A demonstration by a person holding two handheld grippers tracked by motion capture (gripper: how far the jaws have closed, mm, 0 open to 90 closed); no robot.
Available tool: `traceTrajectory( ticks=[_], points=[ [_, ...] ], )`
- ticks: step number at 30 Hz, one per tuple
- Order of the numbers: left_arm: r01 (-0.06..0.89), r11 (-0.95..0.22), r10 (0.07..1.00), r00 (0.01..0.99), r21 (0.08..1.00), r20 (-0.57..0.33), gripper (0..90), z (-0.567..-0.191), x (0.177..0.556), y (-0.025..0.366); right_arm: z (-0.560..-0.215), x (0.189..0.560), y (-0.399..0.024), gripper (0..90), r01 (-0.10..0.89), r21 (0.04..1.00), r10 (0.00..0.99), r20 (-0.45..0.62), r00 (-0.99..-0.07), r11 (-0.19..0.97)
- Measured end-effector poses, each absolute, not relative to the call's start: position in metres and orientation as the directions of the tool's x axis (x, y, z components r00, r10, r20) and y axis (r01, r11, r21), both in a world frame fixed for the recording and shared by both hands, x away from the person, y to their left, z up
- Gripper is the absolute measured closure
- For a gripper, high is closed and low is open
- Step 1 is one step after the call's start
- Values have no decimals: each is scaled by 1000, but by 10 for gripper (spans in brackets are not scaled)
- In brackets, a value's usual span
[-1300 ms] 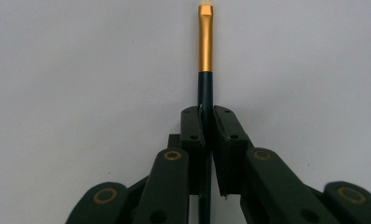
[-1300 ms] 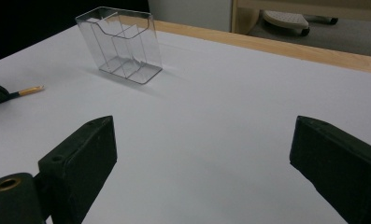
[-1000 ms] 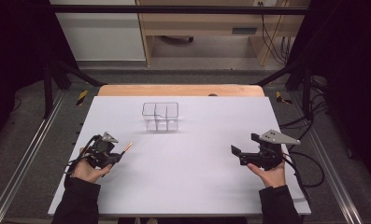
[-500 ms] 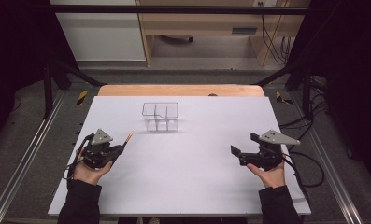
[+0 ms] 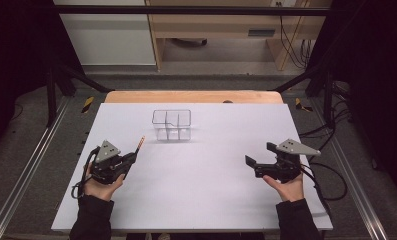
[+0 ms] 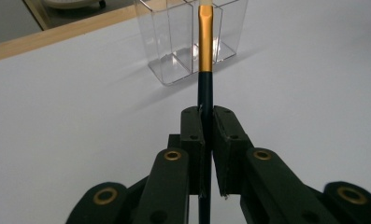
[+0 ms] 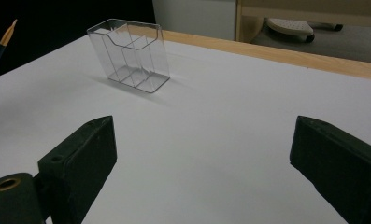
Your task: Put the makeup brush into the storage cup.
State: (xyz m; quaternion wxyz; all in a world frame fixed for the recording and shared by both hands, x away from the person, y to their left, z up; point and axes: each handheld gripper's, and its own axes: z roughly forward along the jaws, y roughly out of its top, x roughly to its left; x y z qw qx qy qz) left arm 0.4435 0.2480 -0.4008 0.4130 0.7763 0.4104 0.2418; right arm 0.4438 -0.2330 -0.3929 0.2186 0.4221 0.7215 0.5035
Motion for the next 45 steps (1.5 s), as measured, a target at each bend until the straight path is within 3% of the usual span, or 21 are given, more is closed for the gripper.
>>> traceTrajectory(
  ticks=[22,45],
  points=[
    [380,-275,832,555,883,21,825,-402,431,207,-387,443,-214,72,376,921,809,145,-569,100],
    [355,-186,819,571,916,-56,825,-398,436,158,-371,452,-182,65,350,937,781,211,-588,11]
  ],
)
